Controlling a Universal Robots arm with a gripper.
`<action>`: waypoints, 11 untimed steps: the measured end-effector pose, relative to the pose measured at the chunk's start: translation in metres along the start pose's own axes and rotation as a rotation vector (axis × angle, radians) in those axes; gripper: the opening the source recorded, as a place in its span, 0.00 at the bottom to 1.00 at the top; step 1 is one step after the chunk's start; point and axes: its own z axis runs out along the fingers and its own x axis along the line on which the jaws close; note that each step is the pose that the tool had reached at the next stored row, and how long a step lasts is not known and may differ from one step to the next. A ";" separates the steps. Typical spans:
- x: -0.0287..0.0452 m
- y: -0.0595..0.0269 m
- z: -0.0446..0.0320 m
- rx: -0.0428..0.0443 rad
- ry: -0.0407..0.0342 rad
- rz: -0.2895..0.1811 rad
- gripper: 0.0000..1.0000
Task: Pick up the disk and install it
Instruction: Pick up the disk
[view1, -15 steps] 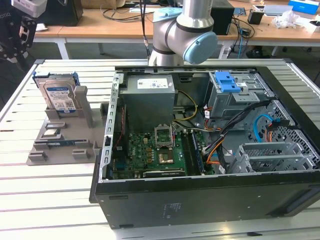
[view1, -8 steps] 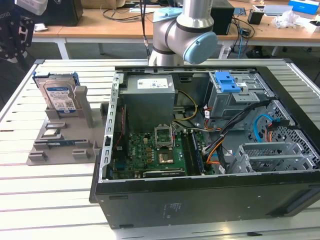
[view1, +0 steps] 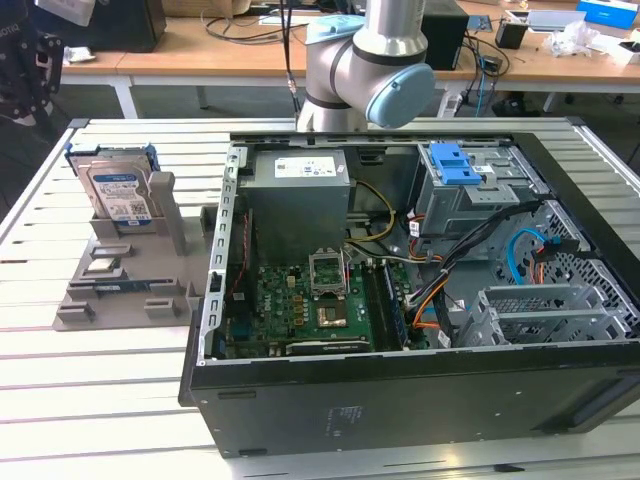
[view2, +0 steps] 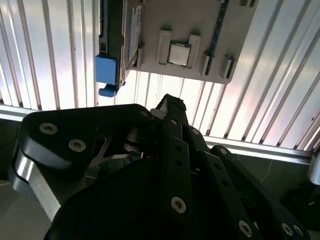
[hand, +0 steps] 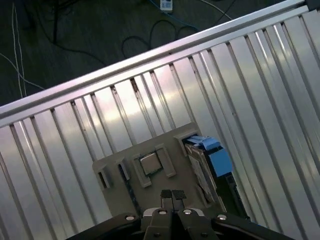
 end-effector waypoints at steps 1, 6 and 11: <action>0.0000 0.0000 0.0000 -0.0002 0.0005 -0.011 0.11; 0.0000 0.0000 0.0000 -0.0018 0.0032 -0.078 0.11; 0.0000 0.0000 0.0000 -0.0037 0.0064 -0.157 0.11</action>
